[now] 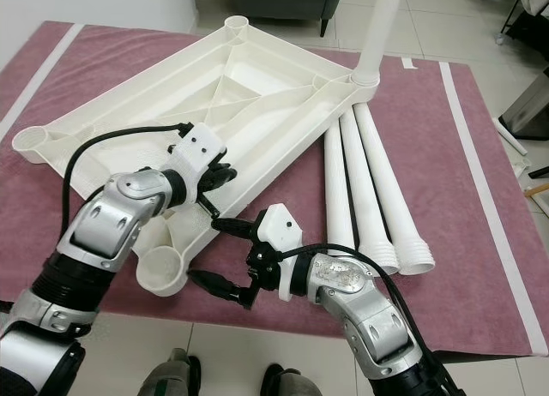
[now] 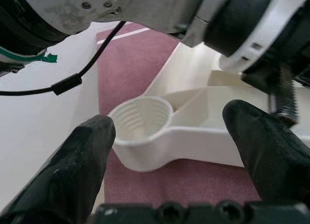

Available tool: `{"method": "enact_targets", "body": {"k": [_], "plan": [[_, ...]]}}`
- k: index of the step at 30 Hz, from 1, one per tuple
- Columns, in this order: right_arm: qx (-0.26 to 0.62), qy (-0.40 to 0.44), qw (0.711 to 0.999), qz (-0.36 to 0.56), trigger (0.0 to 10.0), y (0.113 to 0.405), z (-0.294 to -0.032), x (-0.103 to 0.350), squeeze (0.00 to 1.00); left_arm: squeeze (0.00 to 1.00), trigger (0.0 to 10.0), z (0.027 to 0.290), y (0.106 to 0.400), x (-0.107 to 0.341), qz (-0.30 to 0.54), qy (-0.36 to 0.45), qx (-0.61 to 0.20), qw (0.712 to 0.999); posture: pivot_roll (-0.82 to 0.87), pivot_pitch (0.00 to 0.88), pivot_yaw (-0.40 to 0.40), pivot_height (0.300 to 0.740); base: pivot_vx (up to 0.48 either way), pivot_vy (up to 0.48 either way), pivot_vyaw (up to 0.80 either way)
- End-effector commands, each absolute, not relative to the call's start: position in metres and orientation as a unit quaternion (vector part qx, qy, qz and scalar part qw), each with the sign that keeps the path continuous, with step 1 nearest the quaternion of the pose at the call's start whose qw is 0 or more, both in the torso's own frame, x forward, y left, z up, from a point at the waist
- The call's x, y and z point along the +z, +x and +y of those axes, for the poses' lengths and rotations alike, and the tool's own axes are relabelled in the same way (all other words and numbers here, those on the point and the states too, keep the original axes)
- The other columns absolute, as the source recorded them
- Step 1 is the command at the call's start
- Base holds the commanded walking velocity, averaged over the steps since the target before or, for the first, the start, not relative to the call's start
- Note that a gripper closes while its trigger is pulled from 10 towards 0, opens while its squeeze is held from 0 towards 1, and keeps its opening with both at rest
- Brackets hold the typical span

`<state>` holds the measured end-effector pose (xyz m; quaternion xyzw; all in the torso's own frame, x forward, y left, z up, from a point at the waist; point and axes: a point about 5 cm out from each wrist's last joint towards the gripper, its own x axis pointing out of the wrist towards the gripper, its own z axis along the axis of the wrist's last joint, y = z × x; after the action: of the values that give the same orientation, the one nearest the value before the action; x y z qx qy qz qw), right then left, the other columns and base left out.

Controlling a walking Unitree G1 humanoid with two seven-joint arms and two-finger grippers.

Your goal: Building children table

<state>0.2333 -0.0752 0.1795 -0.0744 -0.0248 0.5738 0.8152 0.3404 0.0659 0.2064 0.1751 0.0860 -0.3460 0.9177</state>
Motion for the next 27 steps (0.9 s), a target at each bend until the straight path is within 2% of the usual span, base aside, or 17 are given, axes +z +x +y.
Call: {"method": "enact_targets", "body": {"k": [1,4,5,9,14,16,27], "plan": [[0.579,-0.078,0.811,-0.021,10.0,0.231,-0.074,0.177,0.0,0.0,10.0,0.068,0.344,0.203,0.092,0.177,-0.32,0.926,0.15,0.17,-0.009,0.74,0.0,0.0,0.0],[0.579,-0.078,0.811,-0.021,10.0,0.231,-0.074,0.177,0.0,0.0,10.0,0.072,0.348,0.202,0.097,0.167,-0.3,0.934,0.15,0.168,-0.008,0.74,0.0,0.0,0.0],[0.579,-0.078,0.811,-0.021,10.0,0.231,-0.074,0.177,0.0,0.0,10.0,0.084,0.355,0.201,0.112,0.131,-0.252,0.952,0.15,0.168,-0.006,0.74,0.0,0.0,0.0],[0.579,-0.078,0.811,-0.021,10.0,0.23,-0.073,0.177,0.0,0.0,10.0,0.098,0.363,0.2,0.133,0.074,-0.191,0.97,0.16,0.171,-0.008,0.74,0.0,0.0,0.0],[0.58,-0.078,0.81,-0.021,10.0,0.23,-0.073,0.177,0.0,0.0,10.0,0.105,0.365,0.199,0.141,0.047,-0.154,0.977,0.16,0.175,-0.009,0.74,0.0,0.0,0.0],[0.581,-0.078,0.81,-0.021,10.0,0.23,-0.073,0.177,0.0,0.0,10.0,0.118,0.371,0.196,0.149,0.022,-0.092,0.984,0.16,0.176,-0.01,0.74,0.0,0.0,0.0],[0.58,-0.078,0.81,-0.02,10.0,0.231,-0.073,0.177,0.0,0.0,10.0,0.151,0.378,0.192,0.163,0.0,0.054,0.985,0.16,0.183,-0.008,0.74,0.0,0.0,0.0]]}}
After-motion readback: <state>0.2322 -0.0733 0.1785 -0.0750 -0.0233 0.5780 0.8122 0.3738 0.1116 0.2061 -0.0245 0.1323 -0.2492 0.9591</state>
